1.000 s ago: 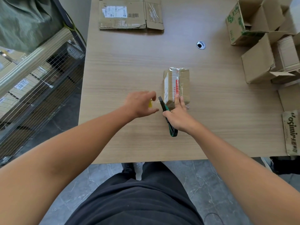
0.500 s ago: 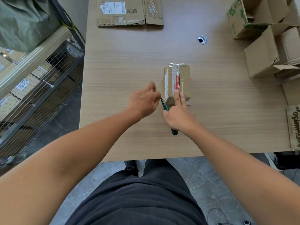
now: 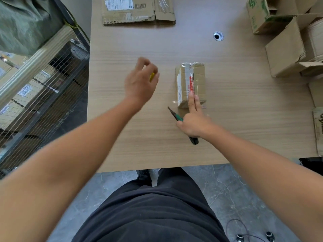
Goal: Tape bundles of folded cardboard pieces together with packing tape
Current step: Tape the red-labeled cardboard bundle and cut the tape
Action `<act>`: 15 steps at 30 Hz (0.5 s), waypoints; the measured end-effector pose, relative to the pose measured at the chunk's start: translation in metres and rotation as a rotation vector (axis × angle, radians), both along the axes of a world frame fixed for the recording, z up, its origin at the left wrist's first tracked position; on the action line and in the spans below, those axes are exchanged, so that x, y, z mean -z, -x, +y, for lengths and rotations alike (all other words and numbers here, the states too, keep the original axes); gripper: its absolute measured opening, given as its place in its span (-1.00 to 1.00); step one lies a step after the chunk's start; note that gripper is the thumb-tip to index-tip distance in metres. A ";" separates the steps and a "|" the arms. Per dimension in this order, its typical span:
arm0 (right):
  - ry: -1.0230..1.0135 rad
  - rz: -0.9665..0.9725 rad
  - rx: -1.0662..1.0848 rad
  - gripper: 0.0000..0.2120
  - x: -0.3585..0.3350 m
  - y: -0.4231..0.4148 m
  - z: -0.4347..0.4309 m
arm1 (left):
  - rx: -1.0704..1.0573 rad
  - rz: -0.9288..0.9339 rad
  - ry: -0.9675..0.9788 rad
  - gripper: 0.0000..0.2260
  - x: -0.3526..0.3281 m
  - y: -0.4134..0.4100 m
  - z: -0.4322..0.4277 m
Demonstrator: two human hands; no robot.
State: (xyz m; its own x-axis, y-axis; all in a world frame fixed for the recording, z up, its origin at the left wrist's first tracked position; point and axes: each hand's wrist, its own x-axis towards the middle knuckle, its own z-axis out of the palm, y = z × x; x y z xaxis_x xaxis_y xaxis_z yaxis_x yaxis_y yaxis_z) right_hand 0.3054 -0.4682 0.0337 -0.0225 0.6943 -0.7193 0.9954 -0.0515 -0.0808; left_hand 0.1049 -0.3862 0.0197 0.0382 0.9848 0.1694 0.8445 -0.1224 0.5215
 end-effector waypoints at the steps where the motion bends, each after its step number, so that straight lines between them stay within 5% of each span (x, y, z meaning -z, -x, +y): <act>1: 0.010 0.032 0.002 -0.50 -0.003 0.002 0.003 | 0.103 0.054 0.013 -0.82 -0.001 0.007 0.005; 7: -0.090 0.153 -0.032 -0.60 -0.007 0.001 0.003 | 0.215 0.173 0.300 -0.77 0.026 0.043 -0.031; 15: -0.662 0.166 0.012 -0.54 -0.007 -0.003 -0.031 | 0.217 0.149 -0.110 -0.87 0.038 0.069 -0.060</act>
State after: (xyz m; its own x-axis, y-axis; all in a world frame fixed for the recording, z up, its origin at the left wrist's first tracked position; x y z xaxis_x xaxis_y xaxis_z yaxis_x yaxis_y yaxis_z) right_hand 0.3079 -0.4995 0.0403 -0.0848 0.9878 -0.1304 0.9668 0.0499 -0.2506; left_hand 0.0362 -0.4462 -0.0186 0.2786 0.9268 0.2518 0.8588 -0.3578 0.3668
